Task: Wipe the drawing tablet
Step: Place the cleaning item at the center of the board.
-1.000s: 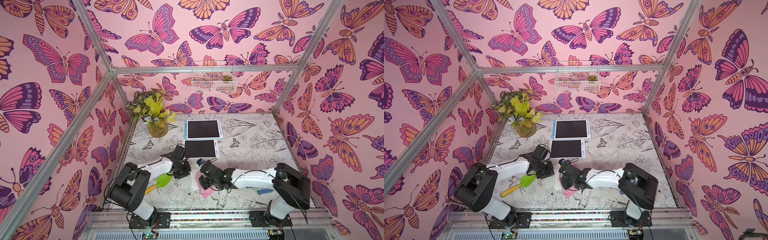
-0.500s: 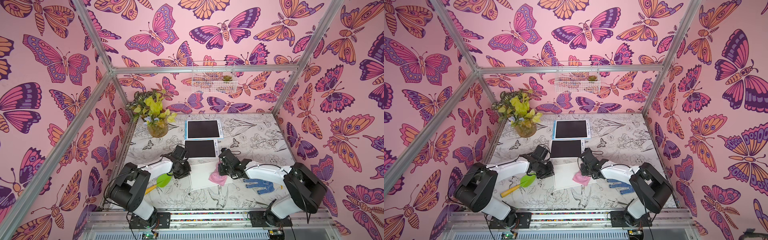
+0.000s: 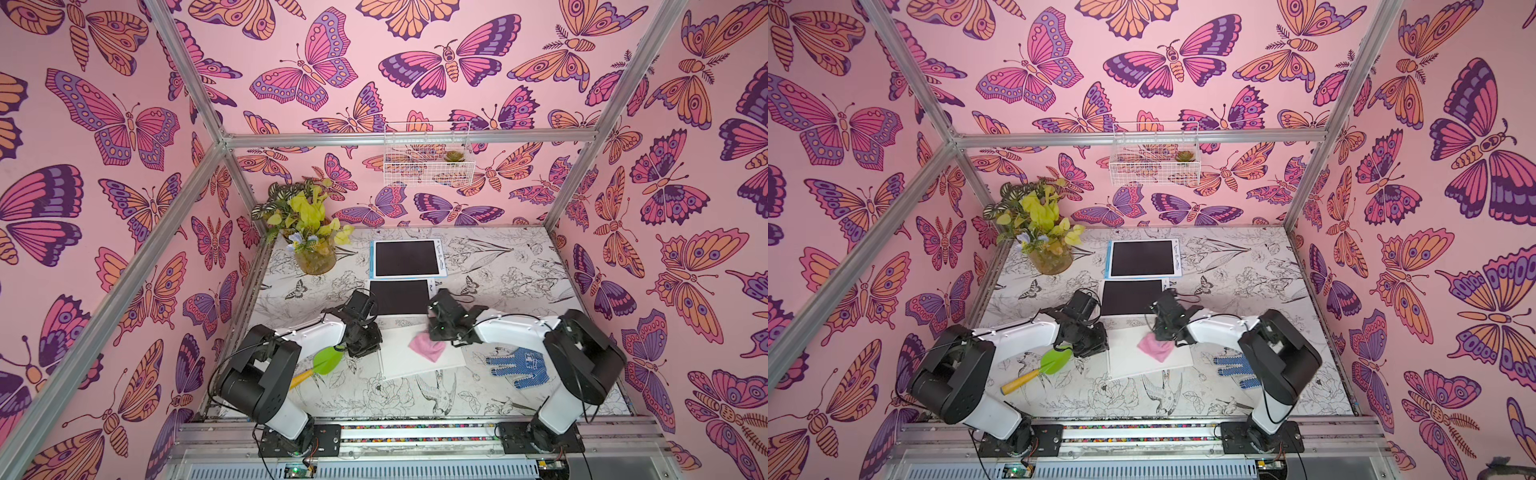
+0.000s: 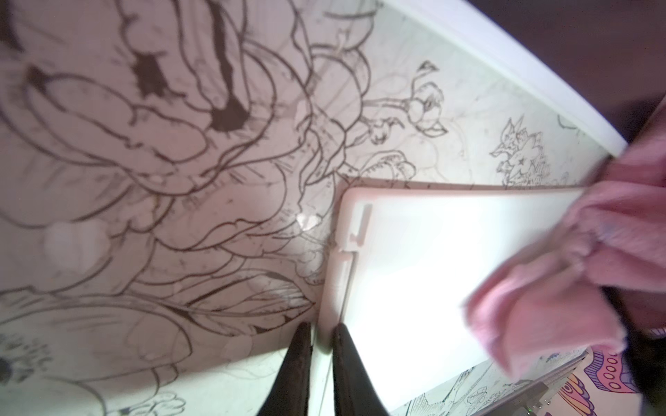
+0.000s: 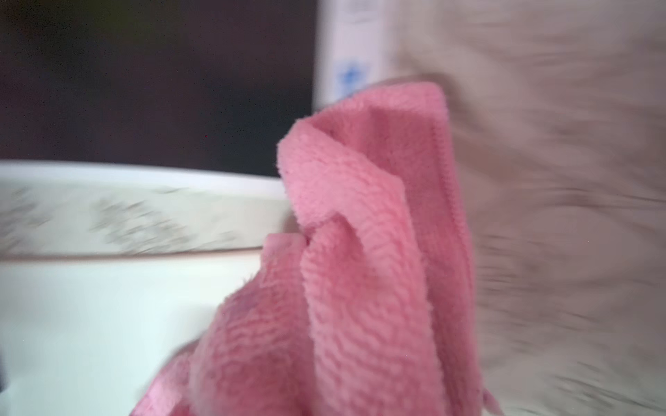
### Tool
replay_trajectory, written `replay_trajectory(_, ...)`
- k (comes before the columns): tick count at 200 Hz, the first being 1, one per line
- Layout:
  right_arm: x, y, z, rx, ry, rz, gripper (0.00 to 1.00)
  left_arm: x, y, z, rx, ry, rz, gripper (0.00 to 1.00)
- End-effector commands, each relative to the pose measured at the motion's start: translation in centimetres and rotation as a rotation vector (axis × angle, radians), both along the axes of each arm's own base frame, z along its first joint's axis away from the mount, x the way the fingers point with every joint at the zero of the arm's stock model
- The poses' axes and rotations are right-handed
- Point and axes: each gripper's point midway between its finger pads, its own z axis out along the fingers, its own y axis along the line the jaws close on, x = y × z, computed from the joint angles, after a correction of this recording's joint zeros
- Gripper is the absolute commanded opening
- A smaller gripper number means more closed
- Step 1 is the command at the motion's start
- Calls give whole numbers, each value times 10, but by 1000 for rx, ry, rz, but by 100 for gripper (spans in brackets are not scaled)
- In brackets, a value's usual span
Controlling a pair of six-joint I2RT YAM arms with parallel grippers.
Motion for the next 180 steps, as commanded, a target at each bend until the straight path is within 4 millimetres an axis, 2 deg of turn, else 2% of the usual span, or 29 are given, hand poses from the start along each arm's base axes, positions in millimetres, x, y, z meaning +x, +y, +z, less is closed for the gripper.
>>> replay_trajectory(1,-27,-95,13,-243,73,-222,0,-62,61,-51,297,237,11,16)
replay_trajectory(9,-29,-112,20,-270,78,-268,0,-61,60,-50,294,233,9,16)
replay_trajectory(18,-28,-122,29,-269,70,-293,0,-59,59,-48,289,228,7,16)
replay_trajectory(35,-26,-126,45,-250,40,-301,0,-51,54,-41,274,209,2,18)
replay_trajectory(55,-32,-136,55,-284,64,-324,1,-40,46,-28,250,179,-13,26)
replay_trajectory(74,-42,-153,55,-298,100,-362,13,-27,35,-12,206,139,-20,37)
replay_trajectory(89,-49,-166,51,-295,126,-394,30,-18,26,3,170,110,-24,45)
replay_trajectory(102,-55,-175,50,-273,153,-423,39,-11,20,17,142,83,-24,52)
replay_trajectory(125,-55,-182,66,-260,126,-433,56,-9,12,32,81,67,-20,61)
replay_trajectory(158,-51,-183,98,-248,64,-428,68,-15,9,37,23,96,-2,67)
replay_trajectory(180,-48,-183,116,-246,25,-412,70,-18,2,37,-19,120,-9,68)
